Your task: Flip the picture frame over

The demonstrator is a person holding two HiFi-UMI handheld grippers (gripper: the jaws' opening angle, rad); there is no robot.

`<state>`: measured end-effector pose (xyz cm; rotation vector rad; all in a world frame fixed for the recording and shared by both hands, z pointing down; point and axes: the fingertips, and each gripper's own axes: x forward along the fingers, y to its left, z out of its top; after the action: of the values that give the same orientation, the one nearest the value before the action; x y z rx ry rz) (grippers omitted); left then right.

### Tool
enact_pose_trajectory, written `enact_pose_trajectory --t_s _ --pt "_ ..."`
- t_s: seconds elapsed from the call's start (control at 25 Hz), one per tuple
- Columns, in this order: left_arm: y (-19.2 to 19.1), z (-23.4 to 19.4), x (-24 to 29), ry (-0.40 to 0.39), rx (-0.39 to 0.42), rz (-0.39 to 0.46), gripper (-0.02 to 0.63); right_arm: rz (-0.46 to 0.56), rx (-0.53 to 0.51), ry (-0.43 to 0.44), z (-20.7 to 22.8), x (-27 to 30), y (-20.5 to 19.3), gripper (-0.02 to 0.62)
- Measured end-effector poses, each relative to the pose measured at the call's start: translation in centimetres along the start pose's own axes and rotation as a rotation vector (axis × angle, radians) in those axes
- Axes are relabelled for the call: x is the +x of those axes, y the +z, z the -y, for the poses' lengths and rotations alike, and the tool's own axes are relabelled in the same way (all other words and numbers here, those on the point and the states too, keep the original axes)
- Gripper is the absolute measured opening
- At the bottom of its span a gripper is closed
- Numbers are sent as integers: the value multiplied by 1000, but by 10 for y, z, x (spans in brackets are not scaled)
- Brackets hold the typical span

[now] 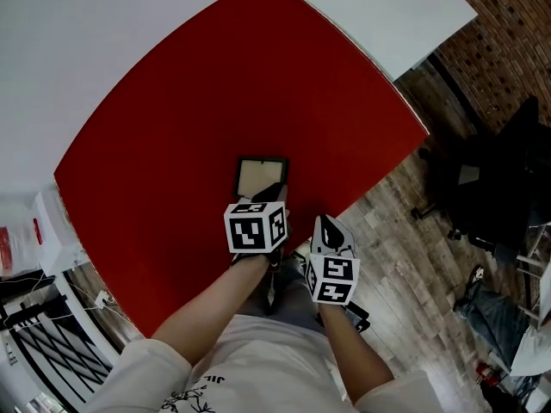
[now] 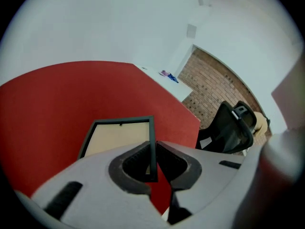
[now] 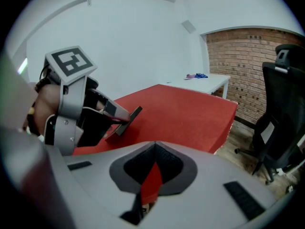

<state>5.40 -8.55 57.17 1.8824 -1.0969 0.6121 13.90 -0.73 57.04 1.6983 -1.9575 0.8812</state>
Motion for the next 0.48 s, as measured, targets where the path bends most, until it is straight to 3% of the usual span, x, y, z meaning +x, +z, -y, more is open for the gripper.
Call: enact_pose_trajectory --t_s 0.48 --pt "21 22 -28 -275 -252 38 49 10 -13 8 -13 1 6 5"
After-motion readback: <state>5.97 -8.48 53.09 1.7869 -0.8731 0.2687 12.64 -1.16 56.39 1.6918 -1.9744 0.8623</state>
